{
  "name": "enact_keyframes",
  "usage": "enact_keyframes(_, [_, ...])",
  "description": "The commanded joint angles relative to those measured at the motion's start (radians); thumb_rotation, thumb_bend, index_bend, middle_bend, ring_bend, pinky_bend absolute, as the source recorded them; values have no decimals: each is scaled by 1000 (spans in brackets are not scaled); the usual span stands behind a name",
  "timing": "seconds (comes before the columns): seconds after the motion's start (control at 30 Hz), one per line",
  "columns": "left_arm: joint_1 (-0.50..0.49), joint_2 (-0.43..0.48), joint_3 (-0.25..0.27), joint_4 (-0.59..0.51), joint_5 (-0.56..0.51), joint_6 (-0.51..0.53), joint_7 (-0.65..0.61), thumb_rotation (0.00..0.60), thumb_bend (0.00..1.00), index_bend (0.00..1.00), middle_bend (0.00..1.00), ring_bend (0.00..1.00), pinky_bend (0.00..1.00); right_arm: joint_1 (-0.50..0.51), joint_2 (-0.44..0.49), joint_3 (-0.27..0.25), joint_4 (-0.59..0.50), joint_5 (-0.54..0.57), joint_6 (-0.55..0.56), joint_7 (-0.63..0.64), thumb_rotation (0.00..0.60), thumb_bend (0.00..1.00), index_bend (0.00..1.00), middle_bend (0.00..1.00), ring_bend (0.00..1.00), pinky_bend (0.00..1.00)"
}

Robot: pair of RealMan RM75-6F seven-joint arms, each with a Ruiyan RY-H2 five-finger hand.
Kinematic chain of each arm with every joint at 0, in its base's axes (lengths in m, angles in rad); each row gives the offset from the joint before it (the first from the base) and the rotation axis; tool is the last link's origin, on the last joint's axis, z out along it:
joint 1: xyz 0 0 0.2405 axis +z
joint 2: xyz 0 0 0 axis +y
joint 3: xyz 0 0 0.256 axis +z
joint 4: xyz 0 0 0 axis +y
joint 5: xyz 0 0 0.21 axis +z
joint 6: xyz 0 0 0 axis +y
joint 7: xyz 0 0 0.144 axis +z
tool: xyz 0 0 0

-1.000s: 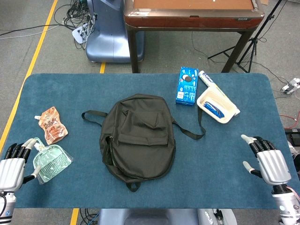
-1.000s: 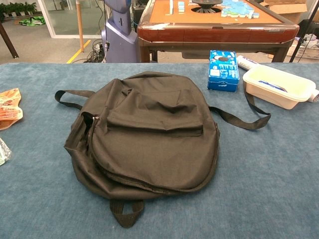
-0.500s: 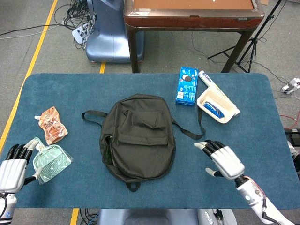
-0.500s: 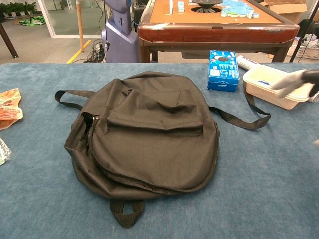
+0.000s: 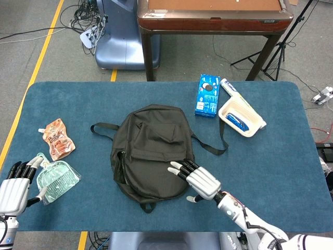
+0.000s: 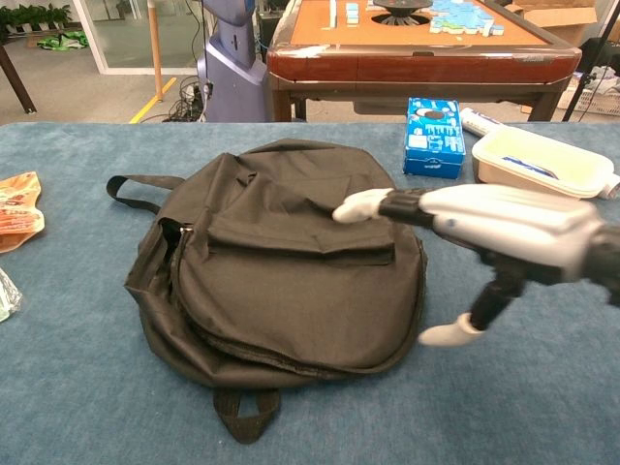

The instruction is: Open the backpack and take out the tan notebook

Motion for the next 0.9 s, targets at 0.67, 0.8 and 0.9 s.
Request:
enact_keyframes(0.67, [0, 3, 9, -5, 17, -6, -17, 600, 250, 112, 142, 136, 70, 192, -366, 74, 233, 230, -97, -141, 600, 66, 0, 0, 0, 33])
enact_keyframes(0.8, [1, 3, 11, -3, 17, -7, -22, 600, 250, 112, 142, 137, 70, 205, -400, 73, 265, 245, -92, -145, 600, 66, 0, 0, 0, 33])
enact_keyframes(0.9, [3, 4, 12, -1, 18, -5, -28, 600, 250, 112, 142, 136, 70, 210, -415, 72, 286, 253, -79, -155, 600, 66, 0, 0, 0, 33])
